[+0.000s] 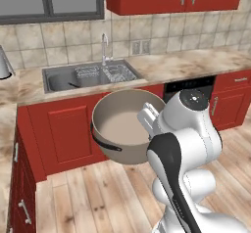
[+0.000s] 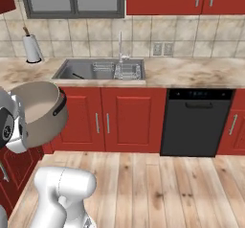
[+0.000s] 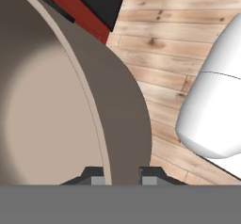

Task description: Move the pot and pan from the stove into the sink.

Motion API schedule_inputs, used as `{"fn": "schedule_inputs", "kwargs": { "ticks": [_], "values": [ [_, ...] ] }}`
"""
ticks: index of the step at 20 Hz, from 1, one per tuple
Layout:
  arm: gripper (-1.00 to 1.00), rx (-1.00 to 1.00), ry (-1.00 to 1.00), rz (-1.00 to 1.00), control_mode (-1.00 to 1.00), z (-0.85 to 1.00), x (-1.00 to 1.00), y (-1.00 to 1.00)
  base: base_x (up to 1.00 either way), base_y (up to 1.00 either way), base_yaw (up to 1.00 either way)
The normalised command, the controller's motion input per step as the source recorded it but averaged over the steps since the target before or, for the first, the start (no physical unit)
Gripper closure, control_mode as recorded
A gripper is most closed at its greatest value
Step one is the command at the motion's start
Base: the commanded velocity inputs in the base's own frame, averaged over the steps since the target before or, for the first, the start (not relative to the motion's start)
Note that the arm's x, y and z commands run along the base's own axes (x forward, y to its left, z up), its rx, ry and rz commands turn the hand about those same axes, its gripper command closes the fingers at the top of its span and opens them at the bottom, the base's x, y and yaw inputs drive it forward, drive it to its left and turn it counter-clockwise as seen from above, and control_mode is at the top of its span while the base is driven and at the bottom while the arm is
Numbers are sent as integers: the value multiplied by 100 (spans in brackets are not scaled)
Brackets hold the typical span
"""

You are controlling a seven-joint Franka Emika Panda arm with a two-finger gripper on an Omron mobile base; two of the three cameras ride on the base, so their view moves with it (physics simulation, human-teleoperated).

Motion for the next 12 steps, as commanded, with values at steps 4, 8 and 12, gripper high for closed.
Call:
{"fn": "schedule_inputs", "kwargs": {
  "ticks": [4, 8, 12],
  "values": [
    [100, 0, 0, 0, 100, 0, 0, 0, 79, 40, -2],
    [100, 0, 0, 0, 100, 0, 0, 0, 75, 37, 0],
    [100, 0, 0, 0, 100, 0, 0, 0, 64, 18, 2]
  ]
}}
